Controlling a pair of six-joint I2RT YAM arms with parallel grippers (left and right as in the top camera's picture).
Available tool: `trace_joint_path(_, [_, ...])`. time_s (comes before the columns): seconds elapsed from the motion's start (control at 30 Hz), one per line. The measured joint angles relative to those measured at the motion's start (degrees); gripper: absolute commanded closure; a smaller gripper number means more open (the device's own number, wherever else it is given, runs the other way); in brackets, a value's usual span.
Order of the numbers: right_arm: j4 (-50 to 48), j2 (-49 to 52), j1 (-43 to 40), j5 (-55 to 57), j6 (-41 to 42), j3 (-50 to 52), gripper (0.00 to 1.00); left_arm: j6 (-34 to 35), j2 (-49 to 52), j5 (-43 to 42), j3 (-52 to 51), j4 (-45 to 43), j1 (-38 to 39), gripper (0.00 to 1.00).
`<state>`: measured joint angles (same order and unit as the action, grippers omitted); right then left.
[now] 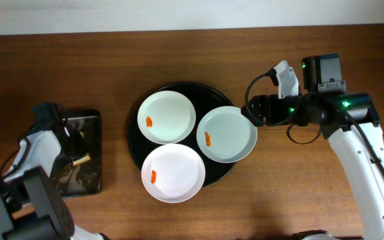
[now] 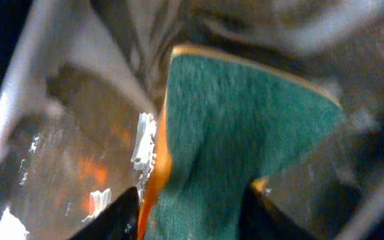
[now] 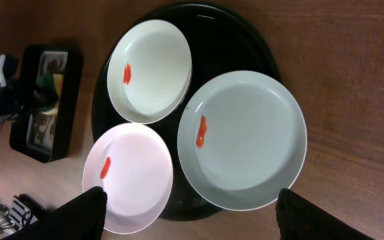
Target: Clean dirty plates on tray and stack at the side
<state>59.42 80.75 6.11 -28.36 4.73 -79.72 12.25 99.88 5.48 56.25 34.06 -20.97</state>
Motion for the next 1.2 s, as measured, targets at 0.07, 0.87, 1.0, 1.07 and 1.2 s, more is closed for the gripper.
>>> trace_joint_path(0.07, [-0.1,0.0,0.0,0.0,0.0,0.0,0.18,0.1,2.0,-0.5,0.1,-2.5,0.2,1.0])
trace_joint_path(0.87, [0.2,0.0,0.0,0.0,0.0,0.0,0.18,-5.2,1.5,-5.1,12.2,13.3,0.0,0.31])
trace_joint_path(1.0, [0.2,0.0,0.0,0.0,0.0,0.0,0.18,-4.3,1.4,-4.0,7.8,9.2,-0.1,0.53])
trace_joint_path(1.07, [0.2,0.0,0.0,0.0,0.0,0.0,0.18,-3.2,1.3,-2.3,2.3,2.6,0.0,0.64])
trace_joint_path(1.2, [0.2,0.0,0.0,0.0,0.0,0.0,0.18,-2.6,0.3,-2.1,-2.2,-3.6,0.0,1.0])
